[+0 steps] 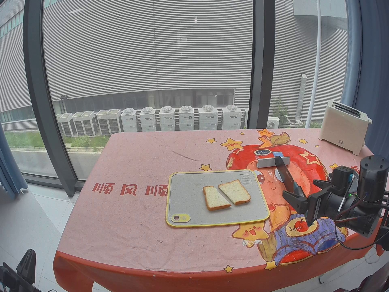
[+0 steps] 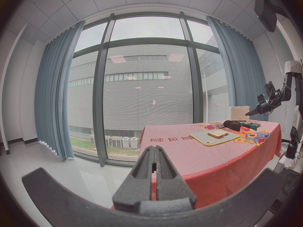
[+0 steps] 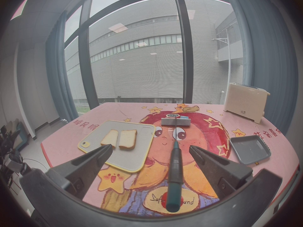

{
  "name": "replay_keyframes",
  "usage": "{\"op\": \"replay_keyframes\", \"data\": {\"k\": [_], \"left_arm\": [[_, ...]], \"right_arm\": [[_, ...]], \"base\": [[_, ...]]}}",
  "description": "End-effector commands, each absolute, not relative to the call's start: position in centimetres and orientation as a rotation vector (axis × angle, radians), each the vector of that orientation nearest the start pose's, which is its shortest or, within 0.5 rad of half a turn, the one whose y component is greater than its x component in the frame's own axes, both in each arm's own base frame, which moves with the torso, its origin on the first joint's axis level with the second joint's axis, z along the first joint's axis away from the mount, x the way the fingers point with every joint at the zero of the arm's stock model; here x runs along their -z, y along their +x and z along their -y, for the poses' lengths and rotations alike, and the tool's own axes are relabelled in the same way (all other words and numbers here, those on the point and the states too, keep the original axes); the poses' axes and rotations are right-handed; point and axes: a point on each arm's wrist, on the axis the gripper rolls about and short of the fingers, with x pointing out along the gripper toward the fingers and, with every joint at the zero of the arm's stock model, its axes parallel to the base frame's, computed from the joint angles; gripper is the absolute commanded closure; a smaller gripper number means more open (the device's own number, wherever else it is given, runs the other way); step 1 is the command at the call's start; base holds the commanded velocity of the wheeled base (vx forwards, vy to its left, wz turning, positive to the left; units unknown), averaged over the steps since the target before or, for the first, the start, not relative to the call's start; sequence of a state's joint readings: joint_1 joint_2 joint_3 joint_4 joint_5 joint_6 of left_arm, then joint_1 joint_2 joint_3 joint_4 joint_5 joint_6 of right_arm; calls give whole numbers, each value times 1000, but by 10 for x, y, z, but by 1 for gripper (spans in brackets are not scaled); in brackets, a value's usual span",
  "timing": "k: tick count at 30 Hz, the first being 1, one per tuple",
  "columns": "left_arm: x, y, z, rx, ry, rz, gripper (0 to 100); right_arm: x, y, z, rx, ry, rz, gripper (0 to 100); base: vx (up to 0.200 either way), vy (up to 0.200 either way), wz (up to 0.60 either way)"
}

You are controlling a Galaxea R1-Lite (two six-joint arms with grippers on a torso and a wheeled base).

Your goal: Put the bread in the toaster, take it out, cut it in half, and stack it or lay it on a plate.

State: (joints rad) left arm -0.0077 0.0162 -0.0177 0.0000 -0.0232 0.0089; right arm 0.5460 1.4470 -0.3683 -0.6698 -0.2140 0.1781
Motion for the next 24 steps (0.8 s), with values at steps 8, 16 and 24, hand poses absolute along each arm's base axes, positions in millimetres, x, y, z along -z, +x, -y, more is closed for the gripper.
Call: {"op": "replay_keyframes", "data": {"k": [8, 16, 24], "left_arm": [[-75, -23, 0, 31, 9, 0, 100], [-75, -23, 0, 31, 9, 0, 100], [-75, -23, 0, 32, 9, 0, 100]], "right_arm": [[-163, 200, -128, -384, -51, -366, 0], [-154, 249, -159, -447, -79, -397, 0], [-137, 272, -165, -443, -85, -440, 0]], "base": [[0, 0, 0], [0, 0, 0], [0, 0, 0]]}}
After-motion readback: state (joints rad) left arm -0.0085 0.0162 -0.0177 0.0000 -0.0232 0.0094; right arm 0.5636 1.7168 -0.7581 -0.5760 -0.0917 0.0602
